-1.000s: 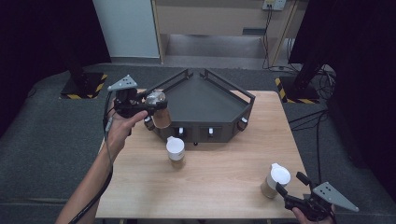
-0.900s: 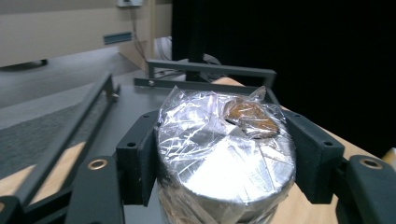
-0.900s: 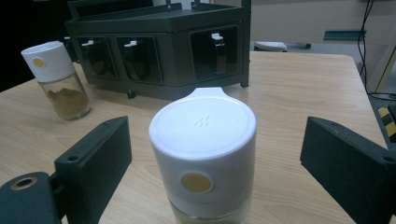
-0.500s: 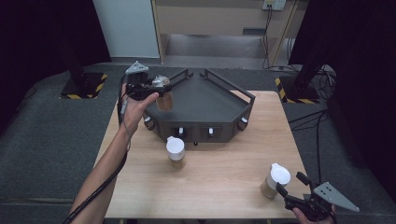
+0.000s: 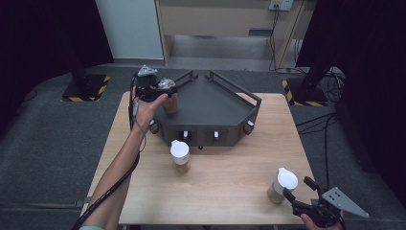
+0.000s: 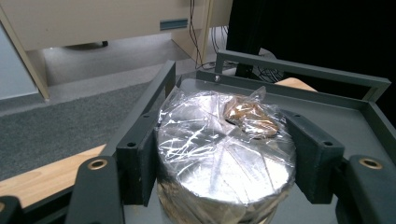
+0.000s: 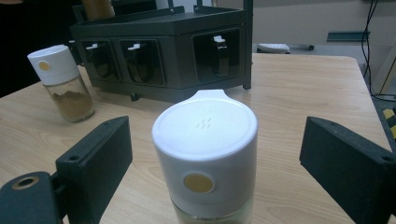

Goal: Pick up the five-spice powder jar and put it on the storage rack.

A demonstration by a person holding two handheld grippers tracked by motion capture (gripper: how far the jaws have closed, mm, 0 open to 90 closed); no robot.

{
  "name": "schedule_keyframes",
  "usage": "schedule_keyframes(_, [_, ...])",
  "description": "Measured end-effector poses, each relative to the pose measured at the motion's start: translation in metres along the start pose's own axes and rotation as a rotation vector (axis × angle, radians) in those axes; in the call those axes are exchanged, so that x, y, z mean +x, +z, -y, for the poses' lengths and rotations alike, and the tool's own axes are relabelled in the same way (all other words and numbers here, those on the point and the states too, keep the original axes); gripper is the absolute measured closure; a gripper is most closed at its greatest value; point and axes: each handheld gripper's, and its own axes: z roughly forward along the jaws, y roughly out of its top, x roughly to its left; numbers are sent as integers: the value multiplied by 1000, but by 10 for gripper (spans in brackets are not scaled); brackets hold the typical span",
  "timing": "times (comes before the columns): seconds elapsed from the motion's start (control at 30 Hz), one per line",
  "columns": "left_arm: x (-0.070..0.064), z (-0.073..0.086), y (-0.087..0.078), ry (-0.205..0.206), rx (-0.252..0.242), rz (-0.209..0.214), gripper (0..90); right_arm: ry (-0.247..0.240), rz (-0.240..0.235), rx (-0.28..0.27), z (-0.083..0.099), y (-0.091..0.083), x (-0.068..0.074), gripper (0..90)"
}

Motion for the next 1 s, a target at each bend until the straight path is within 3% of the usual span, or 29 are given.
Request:
schedule_keyframes(0.43, [-3,7,6,-10,3,-34,339,-1,-3,-1,0,0,0,94])
schedule_keyframes(1.0, [-4,14,13,-11,8,-39,338,-1,-3,-2,0,0,0,94])
